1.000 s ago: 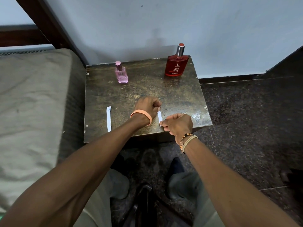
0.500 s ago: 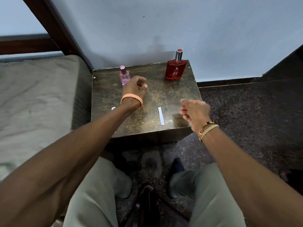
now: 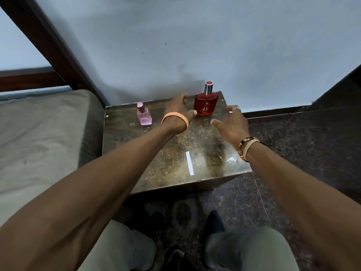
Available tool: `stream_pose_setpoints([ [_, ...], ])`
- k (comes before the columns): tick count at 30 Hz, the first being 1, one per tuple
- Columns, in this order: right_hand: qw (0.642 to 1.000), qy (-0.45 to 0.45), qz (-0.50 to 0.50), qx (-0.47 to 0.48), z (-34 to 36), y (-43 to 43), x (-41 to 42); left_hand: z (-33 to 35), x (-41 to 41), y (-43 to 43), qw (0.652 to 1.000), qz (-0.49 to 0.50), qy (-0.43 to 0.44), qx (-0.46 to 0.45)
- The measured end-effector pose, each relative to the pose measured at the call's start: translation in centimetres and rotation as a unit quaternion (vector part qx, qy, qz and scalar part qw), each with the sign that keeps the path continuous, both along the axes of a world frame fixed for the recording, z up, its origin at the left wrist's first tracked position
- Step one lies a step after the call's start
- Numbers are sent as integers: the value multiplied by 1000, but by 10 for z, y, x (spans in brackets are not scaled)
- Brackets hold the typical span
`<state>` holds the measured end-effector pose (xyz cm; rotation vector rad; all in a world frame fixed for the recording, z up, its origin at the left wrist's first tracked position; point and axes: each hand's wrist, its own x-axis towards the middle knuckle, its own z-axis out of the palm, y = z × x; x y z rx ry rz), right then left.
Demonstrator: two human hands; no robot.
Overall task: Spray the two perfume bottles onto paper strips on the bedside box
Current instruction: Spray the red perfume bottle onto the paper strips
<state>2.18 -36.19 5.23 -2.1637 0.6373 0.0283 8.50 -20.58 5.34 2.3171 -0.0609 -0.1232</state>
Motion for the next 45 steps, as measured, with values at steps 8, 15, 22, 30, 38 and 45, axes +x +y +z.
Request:
stream_pose_setpoints([
  [8,994,-65,84,-26,-20,-3,54,-20,33,-18,998,-49,9,29],
  [15,995,-91,44,6,-30,-7,69,-30,40,-26,997,-27,26,-73],
  [22,995,-93,26,18,-19,-12,52,-16,30,-29,998,-34,7,-52],
  [30,992,-124,14,19,21,-28,-2,25,-14,-42,994,-75,17,-79],
  [38,996,-74,-19,37,44,-41,-64,44,-66,-57,990,-110,30,-82],
  [45,997,-52,-50,34,25,-41,-100,29,-94,-65,987,-140,55,-53],
])
